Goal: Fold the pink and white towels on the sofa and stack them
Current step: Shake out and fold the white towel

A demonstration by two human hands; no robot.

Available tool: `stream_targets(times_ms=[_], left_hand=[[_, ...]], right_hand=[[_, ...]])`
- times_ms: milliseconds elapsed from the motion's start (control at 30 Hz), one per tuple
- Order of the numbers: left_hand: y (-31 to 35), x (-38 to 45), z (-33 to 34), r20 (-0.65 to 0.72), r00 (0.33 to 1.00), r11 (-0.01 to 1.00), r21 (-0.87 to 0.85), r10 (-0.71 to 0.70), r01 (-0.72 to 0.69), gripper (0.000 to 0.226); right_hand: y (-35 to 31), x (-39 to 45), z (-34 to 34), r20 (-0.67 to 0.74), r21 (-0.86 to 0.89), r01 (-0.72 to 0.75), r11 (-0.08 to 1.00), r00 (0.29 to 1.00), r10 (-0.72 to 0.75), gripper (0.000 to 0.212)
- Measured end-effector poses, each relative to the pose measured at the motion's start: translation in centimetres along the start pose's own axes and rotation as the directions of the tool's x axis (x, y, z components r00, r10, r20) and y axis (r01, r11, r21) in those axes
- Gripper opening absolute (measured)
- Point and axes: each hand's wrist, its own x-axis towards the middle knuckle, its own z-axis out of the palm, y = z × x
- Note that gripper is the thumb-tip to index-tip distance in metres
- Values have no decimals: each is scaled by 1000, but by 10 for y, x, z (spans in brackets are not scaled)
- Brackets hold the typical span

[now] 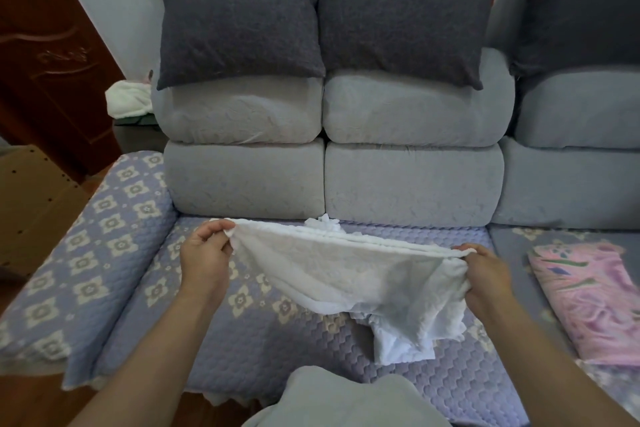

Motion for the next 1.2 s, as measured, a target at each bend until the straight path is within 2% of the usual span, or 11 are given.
stream_targets(times_ms=[167, 367, 433, 500, 567, 633, 767, 833, 967, 1100, 1200], left_hand=[[6, 1, 3, 56, 994, 988, -116, -96, 102, 23], [12, -2, 6, 103, 979, 978, 137, -174, 159, 40], [12, -11, 9, 276, 956, 867, 496, -102, -51, 39], [16, -28, 16, 517, 820, 631, 727, -244, -271, 33], [25, -42, 24, 616, 663, 477, 775, -426, -414, 58], [31, -57, 34, 651, 564, 412, 759, -508, -504, 51], [25, -69, 42, 764, 499, 260, 622, -409, -739, 33], [26, -71, 44, 791, 546, 369, 611, -274, -700, 13], [31, -68, 42, 649, 761, 589, 617, -6, -522, 16], [29, -49, 37, 405, 914, 613, 720, 10, -326, 22], [25, -32, 32, 311, 948, 543, 808, -63, -228, 24]], right_hand=[[3, -1, -7, 78, 160, -78, 984, 995, 66, 25], [3, -3, -13, 219, 339, -139, 930, 974, 65, 43], [3, 0, -8, 196, 279, -137, 950, 977, 83, 47], [-1, 4, -5, 132, 221, -130, 966, 986, 103, 47], [-6, 11, -3, 51, 169, -131, 977, 991, 124, 32], [-8, 20, -4, -17, 148, -151, 977, 988, 155, 22], [-7, 36, -8, -104, 199, -230, 952, 962, 254, 23], [-10, 38, -7, -121, 193, -170, 966, 973, 195, 22], [-25, 18, -7, -13, 59, -11, 998, 1000, 12, 30], [-30, 7, -25, 332, -242, 117, 963, 943, -31, 28], [-25, 5, -41, 460, -405, 131, 905, 884, 78, 21]])
